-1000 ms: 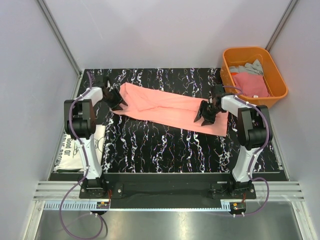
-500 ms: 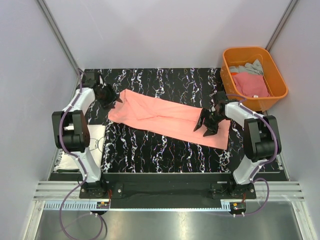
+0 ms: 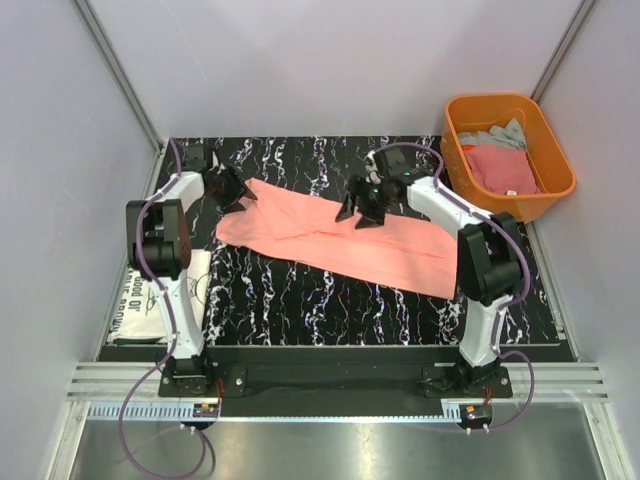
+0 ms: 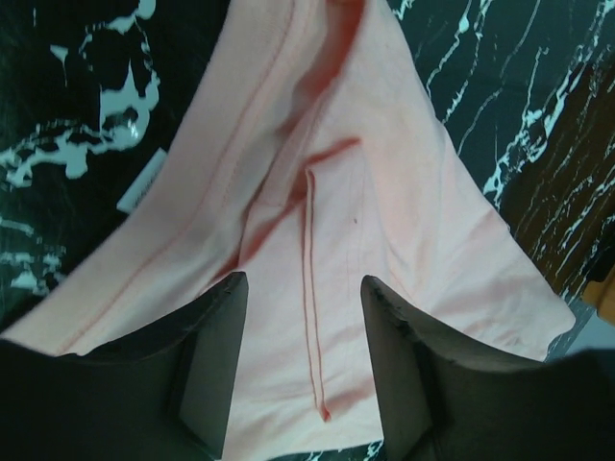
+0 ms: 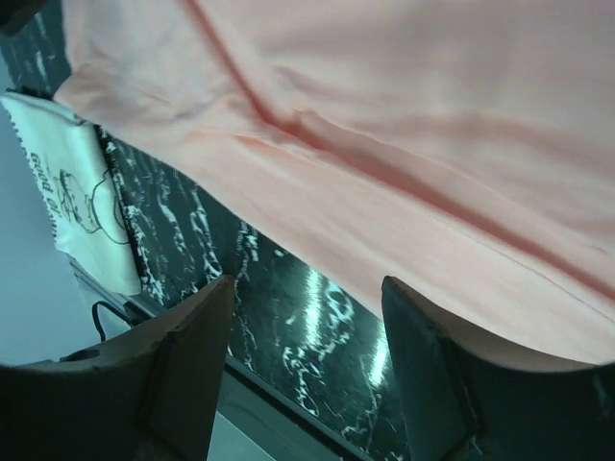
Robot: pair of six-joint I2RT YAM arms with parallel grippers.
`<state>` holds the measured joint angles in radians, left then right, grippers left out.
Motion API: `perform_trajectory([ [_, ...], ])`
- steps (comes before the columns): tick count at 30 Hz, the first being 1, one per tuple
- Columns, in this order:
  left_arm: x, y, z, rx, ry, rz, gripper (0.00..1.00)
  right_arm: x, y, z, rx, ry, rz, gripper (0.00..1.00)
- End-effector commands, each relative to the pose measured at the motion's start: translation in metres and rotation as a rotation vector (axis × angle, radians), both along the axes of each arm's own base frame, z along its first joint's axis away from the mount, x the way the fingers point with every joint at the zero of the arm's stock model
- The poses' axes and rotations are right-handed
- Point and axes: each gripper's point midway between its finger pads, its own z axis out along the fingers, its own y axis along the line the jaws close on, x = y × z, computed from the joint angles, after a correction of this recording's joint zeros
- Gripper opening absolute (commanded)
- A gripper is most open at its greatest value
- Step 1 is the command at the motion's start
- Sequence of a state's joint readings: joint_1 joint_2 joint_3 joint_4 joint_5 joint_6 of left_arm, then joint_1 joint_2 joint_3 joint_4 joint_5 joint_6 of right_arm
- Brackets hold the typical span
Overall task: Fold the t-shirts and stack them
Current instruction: Fold the tshirt
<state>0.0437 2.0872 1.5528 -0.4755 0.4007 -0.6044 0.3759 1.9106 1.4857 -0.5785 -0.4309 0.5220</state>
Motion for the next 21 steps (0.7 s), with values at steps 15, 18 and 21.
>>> perform_trajectory([
  [15, 0.048, -0.011, 0.004, -0.064, -0.111, -0.01, 0.45, 0.01, 0.12, -0.012, 0.028, -0.08, 0.182, 0.64],
  [18, 0.051, -0.015, 0.004, -0.074, -0.117, -0.012, 0.43, 0.006, 0.135, -0.02, 0.019, -0.08, 0.198, 0.64],
  [21, 0.053, -0.018, 0.001, -0.081, -0.111, -0.013, 0.43, 0.008, 0.147, -0.022, 0.02, -0.076, 0.166, 0.68],
])
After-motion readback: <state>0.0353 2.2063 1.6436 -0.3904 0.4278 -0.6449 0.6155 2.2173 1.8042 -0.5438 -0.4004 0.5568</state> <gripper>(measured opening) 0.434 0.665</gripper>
